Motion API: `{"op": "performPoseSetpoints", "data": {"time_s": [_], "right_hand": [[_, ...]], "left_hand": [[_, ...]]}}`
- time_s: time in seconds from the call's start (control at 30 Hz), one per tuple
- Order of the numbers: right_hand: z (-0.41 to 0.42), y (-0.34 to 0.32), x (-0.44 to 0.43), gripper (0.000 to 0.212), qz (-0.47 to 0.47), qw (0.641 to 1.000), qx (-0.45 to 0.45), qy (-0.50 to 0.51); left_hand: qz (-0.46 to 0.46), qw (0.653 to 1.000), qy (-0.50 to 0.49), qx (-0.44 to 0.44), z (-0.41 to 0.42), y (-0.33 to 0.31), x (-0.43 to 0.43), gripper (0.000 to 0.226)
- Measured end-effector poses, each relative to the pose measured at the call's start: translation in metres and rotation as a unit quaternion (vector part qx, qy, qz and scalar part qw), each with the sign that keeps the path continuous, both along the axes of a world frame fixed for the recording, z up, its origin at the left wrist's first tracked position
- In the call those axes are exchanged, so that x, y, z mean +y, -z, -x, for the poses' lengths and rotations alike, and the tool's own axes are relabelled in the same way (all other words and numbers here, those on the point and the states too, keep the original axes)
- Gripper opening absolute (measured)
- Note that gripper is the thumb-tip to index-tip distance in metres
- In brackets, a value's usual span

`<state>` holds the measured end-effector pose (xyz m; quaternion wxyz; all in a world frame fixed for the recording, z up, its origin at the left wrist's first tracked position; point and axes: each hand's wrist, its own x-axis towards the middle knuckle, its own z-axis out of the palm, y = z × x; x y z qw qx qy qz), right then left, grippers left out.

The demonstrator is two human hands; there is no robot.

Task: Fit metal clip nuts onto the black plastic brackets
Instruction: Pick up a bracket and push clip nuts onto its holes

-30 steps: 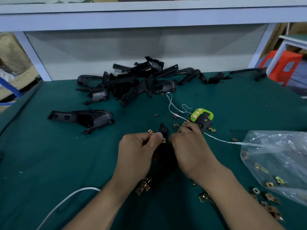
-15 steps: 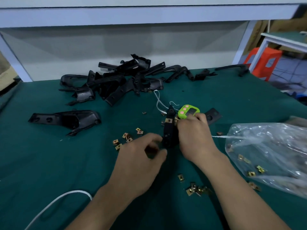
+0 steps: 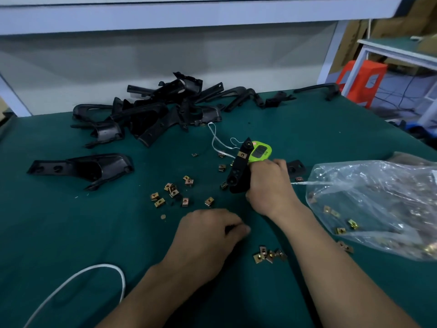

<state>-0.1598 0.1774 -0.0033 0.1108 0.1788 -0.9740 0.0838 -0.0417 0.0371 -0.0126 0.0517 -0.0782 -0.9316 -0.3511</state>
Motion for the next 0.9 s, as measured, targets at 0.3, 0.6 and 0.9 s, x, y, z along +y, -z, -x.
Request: {"op": "performPoseSetpoints", "data": {"time_s": [0.3, 0.6, 0.9], "right_hand": [[-0.005, -0.002, -0.01, 0.023, 0.004, 0.999, 0.009, -0.053], [-0.017, -0.004, -0.023, 0.024, -0.065, 0.992, -0.01, -0.107], [-0.018, -0.004, -0.022, 0.03, -0.046, 0.993, -0.015, -0.111]], "left_hand": [[-0.448, 0.868, -0.203, -0.059, 0.022, -0.017, -0.037, 0.012], [-0.613, 0.758, -0.202, -0.094, 0.029, -0.014, -0.049, 0.009], [-0.632, 0.745, -0.184, -0.113, 0.029, -0.013, -0.049, 0.027]]}}
